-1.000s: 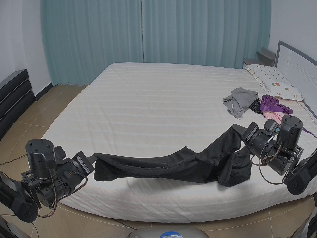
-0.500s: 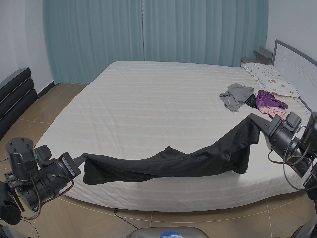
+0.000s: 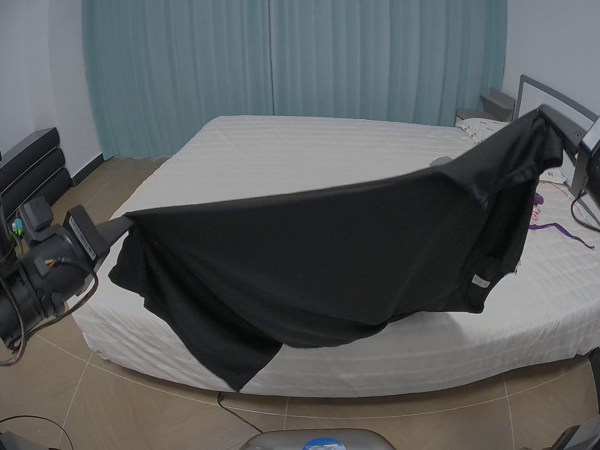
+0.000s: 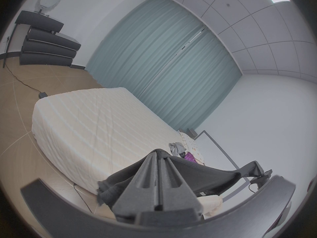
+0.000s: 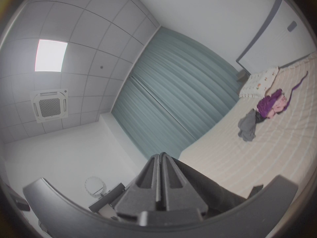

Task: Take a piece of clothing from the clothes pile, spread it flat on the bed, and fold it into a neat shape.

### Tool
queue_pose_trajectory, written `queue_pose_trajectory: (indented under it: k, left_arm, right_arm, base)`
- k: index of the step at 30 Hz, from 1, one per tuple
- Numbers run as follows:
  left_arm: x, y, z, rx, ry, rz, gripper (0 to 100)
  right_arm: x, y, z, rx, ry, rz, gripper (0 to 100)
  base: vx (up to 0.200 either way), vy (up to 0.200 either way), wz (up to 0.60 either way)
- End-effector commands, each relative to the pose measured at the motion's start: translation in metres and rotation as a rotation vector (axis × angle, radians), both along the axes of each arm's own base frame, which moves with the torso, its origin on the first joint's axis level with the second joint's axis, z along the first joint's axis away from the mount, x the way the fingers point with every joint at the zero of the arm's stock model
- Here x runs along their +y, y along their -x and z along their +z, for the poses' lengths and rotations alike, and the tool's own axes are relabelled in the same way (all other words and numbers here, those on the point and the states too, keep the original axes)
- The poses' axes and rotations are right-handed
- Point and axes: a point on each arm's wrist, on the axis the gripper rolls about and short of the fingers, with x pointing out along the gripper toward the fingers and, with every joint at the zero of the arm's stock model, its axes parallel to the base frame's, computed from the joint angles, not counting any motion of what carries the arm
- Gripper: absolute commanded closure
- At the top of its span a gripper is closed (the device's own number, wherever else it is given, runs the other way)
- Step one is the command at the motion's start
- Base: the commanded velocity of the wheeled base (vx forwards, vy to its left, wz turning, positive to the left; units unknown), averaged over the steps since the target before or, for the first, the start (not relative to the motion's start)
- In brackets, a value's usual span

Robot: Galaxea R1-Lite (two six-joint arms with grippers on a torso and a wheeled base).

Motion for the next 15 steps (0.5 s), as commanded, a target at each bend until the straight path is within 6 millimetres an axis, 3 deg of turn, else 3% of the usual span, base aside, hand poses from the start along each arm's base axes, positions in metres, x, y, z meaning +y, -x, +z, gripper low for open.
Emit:
queue_pose_trajectory:
  k: [1,2,3,8,15]
  left_arm:
    - [-0.015,-0.043,0.003,0.049,-0.022,0.025,100]
    - [-0.015,-0.044,0.003,0.049,-0.022,0.026,100]
    - [-0.019,-0.058,0.0,0.072,-0.026,0.033,100]
    - [-0.023,-0.091,-0.005,0.108,-0.004,0.069,100]
    - [-0.022,-0.132,-0.021,0.161,-0.003,0.118,100]
  right_arm:
    - [-0.002,-0.031,0.022,-0.022,0.0,-0.061,100]
    - [-0.001,-0.032,0.022,-0.022,0.0,-0.061,100]
    - [0.001,-0.048,0.019,-0.001,0.007,-0.074,100]
    - [0.009,-0.091,0.004,0.058,0.027,-0.087,100]
    - [0.015,-0.135,-0.024,0.076,0.034,-0.109,100]
  base:
    - [0.0,0.0,0.0]
    - [0.0,0.0,0.0]
    - [0.0,0.0,0.0]
    - [0.2,0.0,0.0]
    - [0.2,0.0,0.0]
